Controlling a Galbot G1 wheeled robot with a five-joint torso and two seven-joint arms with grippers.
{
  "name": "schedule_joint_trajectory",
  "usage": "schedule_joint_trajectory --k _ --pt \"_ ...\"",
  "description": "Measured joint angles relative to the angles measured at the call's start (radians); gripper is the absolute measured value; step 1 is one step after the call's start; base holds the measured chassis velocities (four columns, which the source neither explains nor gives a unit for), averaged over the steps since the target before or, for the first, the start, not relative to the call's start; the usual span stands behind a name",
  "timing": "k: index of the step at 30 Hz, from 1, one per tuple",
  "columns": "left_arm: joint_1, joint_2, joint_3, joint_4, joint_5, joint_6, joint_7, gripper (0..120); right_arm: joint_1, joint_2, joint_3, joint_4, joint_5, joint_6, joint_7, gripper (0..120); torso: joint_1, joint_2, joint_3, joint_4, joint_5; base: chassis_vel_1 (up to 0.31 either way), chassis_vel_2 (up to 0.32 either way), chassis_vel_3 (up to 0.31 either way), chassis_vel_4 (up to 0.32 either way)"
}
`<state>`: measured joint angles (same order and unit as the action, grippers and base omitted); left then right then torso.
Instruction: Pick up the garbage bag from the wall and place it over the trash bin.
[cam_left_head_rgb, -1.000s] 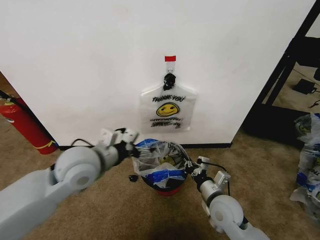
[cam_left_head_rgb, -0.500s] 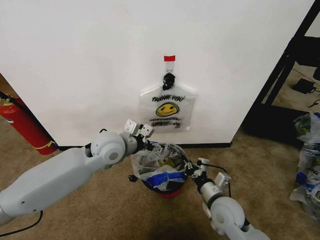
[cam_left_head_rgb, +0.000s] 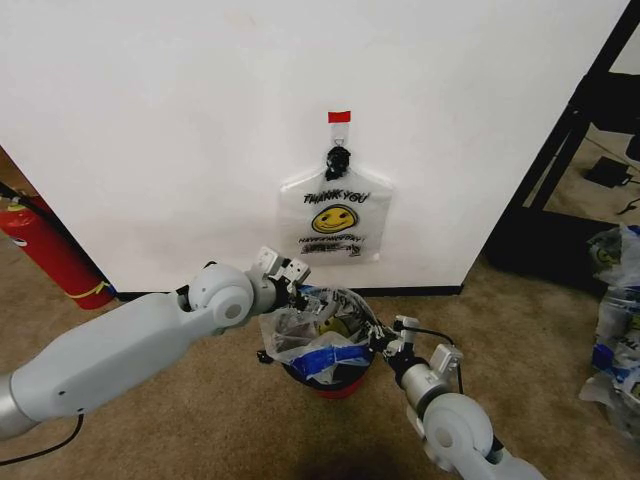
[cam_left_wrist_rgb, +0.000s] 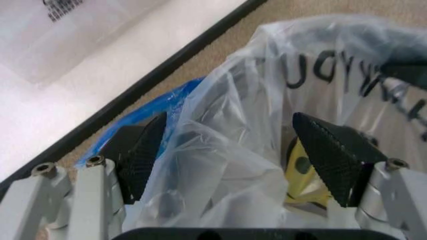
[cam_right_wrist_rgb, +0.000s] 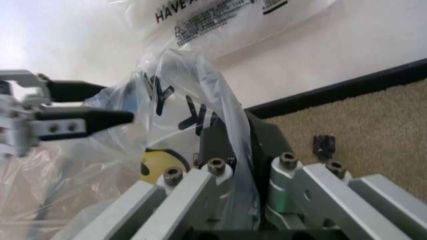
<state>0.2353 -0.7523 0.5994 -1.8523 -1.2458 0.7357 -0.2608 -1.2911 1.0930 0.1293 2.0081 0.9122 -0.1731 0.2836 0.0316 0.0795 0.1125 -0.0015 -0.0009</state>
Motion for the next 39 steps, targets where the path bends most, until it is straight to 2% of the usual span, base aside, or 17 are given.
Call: schedule_joint_trajectory --k 7,11,15,16,25,28,29,31,33,35,36,39 --pt "0.0 -0.002 0.016 0.031 0.042 0.0 0.037 71 -0.003 -0.005 -0.001 0.003 0.003 -0.002 -0.01 2 0.0 0.0 0.0 0.0001 0.0 0.0 0.0 0.0 0.0" --pt "0.004 -0.002 0.019 0.035 0.052 0.0 0.046 65 -0.003 -0.006 -0.004 0.003 0.004 -0.003 -0.013 2 0.0 0.0 0.0 0.0001 0.0 0.0 0.0 0.0 0.0" --pt "0.009 -0.002 0.021 0.036 0.051 0.0 0.054 50 0.001 -0.007 -0.006 0.0 0.009 -0.005 -0.013 2 0.0 0.0 0.0 0.0001 0.0 0.0 0.0 0.0 0.0" --pt "0.012 -0.001 0.022 0.036 0.051 0.0 0.055 43 0.002 -0.007 -0.007 -0.001 0.009 -0.005 -0.013 2 0.0 0.0 0.0 0.0001 0.0001 0.0 0.0 0.0 0.0" --pt "0.033 0.0 0.014 0.013 0.025 -0.003 0.051 22 0.001 -0.008 -0.013 -0.004 0.012 -0.007 -0.016 2 0.0 0.0 0.0 0.0 0.0004 0.0 0.0 0.0 0.0" --pt "0.042 0.0 0.016 -0.005 0.011 -0.001 0.049 10 0.005 -0.009 -0.013 -0.003 0.014 -0.006 -0.018 2 0.0 0.0 0.0 -0.0003 0.0001 0.0 0.0 0.0 0.0" --pt "0.045 0.001 0.017 -0.008 0.009 0.0 0.051 7 0.006 -0.009 -0.013 -0.002 0.015 -0.006 -0.019 2 0.0 0.0 0.0 0.0003 -0.0007 0.0 0.0 0.0 0.0" --pt "0.046 0.003 0.017 -0.011 0.009 0.0 0.049 0 0.005 -0.009 -0.015 -0.001 0.019 -0.006 -0.022 2 0.0 0.0 0.0 0.0 0.001 0.0 0.0 0.0 0.0" --pt "0.047 0.005 0.017 -0.012 0.009 0.0 0.048 0 0.005 -0.011 -0.015 -0.001 0.02 -0.006 -0.023 2 0.0 0.0 0.0 0.0006 0.0009 0.0 0.0 0.0 0.0" --pt "0.047 0.008 0.019 -0.013 0.009 0.0 0.048 0 0.005 -0.015 -0.014 -0.001 0.021 -0.006 -0.023 2 0.0 0.0 0.0 0.0001 -0.0007 0.0 0.0 0.0 0.0" --pt "0.046 0.01 0.019 -0.013 0.009 0.0 0.048 0 0.005 -0.016 -0.014 -0.001 0.022 -0.006 -0.024 2 0.0 0.0 0.0 0.0001 0.0004 0.0 0.0 0.0 0.0" --pt "0.048 0.01 0.017 -0.013 0.011 0.0 0.046 0 0.006 -0.018 -0.012 -0.003 0.023 -0.006 -0.025 2 0.0 0.0 0.0 0.0 0.0 0.0 0.0 0.0 0.0"
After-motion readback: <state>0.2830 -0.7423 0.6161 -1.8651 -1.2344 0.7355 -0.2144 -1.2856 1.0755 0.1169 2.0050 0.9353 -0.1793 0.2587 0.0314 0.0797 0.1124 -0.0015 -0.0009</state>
